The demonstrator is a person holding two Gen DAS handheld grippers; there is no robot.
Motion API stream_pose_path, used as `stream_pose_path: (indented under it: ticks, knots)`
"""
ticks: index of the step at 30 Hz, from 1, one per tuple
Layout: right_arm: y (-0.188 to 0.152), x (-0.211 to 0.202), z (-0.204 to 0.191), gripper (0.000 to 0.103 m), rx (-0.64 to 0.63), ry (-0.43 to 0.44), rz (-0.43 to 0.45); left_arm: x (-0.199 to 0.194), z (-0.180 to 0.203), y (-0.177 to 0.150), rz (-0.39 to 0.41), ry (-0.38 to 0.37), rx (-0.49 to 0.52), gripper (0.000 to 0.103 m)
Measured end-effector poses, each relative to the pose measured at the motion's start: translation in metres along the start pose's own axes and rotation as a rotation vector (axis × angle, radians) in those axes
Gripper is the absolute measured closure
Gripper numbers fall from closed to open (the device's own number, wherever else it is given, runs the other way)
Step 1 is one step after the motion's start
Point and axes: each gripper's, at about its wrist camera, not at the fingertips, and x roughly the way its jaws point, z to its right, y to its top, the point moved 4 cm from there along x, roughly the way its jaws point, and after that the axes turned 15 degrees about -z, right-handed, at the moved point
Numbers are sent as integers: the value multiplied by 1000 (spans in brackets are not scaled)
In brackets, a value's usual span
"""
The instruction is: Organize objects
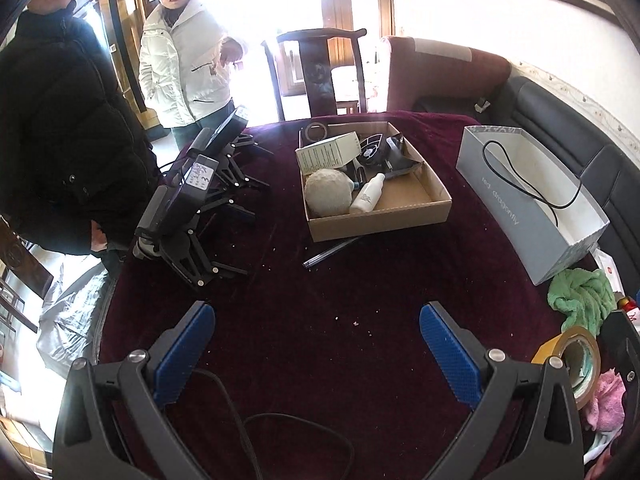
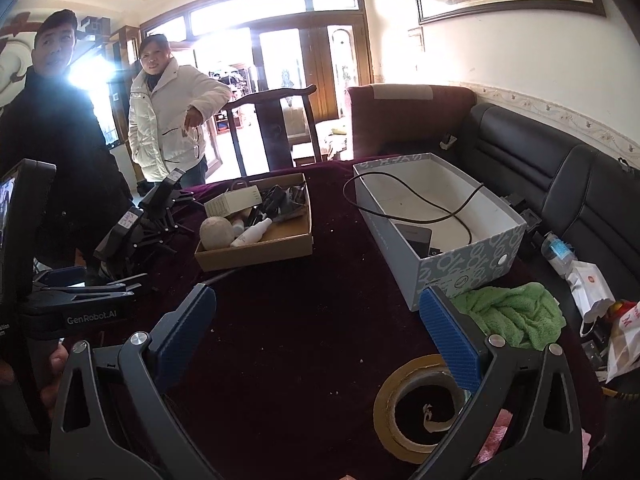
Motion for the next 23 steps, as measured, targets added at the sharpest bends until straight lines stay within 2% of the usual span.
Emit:
stream_pose_path:
  ticks: [15,20,23]
  knots:
    - [0,4,1,0,5,-1,-19,11,1,-3,-40,-25,4,0]
    - [0,6,1,0,4,1,-24,6,-1,-4,7,-12,-17,0]
    - [0,8,1,0,5,3,-28,6,-1,-4,9,-16,-15,0]
